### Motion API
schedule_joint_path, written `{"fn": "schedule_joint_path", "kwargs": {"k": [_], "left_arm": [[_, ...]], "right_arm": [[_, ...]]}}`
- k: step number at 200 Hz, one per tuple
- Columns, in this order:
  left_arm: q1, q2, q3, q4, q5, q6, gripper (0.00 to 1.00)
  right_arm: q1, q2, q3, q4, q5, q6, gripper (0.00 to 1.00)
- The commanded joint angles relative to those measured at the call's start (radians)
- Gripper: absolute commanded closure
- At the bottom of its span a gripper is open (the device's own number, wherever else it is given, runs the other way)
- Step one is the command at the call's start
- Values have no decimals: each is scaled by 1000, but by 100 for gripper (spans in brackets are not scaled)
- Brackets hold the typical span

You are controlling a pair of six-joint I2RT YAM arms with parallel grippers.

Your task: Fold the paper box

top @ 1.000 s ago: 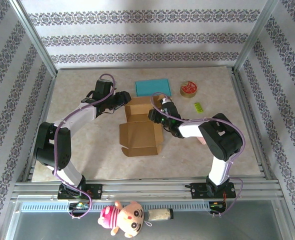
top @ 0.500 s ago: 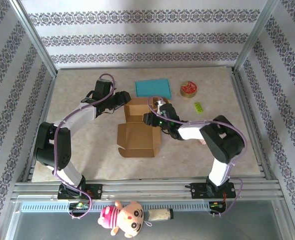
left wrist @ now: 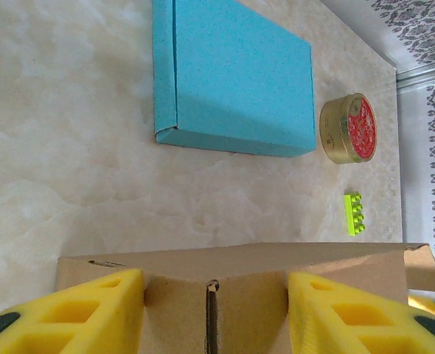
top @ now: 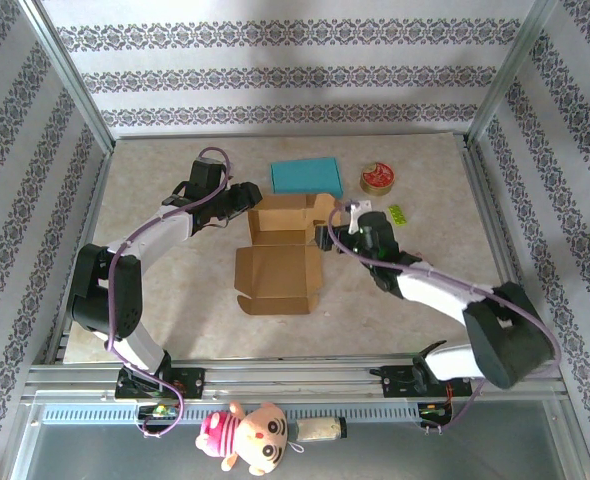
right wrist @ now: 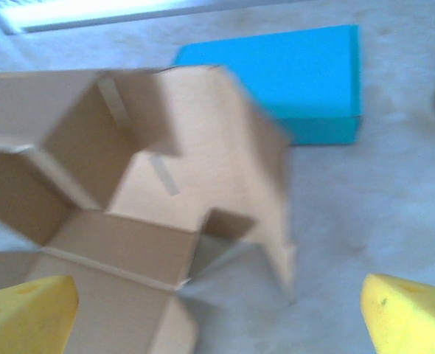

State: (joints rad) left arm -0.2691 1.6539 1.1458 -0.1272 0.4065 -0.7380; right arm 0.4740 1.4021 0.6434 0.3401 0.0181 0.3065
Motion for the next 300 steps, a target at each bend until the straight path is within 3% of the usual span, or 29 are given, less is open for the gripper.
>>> {"fn": "schedule_joint_path", "kwargs": {"k": [1, 10, 38, 59, 82, 123, 172, 195, 237, 300], "left_arm": [[-8, 0, -17, -58, -31, 15, 49], [-7, 0, -19, -56, -31, 14, 49], [-7, 0, -20, -58, -34, 11, 49], [-8, 5, -20, -45, -26, 2, 49], [-9, 10, -19, -40, -18, 0, 49], [-8, 7, -16, -53, -24, 11, 49], [-30, 21, -6, -58, -65, 84, 49], [-36, 13, -4, -58, -96, 98, 46], [-59, -91, -19, -82, -230, 164, 22], [-103, -479, -209, -82, -486, 112, 19]], "right_arm": [[-40, 128, 142, -113, -35, -85, 5], [-44, 179, 181, -119, -54, -70, 11], [-46, 273, 247, -106, -145, 39, 42], [-26, 294, 241, -98, -149, 111, 46], [-3, 292, 213, -110, -81, 105, 40], [-8, 237, 187, -146, -50, 69, 61], [-2, 201, 271, -238, -166, 124, 86], [8, 211, 325, -295, -206, 132, 89], [18, 229, 362, -372, -118, 86, 89], [38, 243, 356, -339, -2, -3, 91]]}}
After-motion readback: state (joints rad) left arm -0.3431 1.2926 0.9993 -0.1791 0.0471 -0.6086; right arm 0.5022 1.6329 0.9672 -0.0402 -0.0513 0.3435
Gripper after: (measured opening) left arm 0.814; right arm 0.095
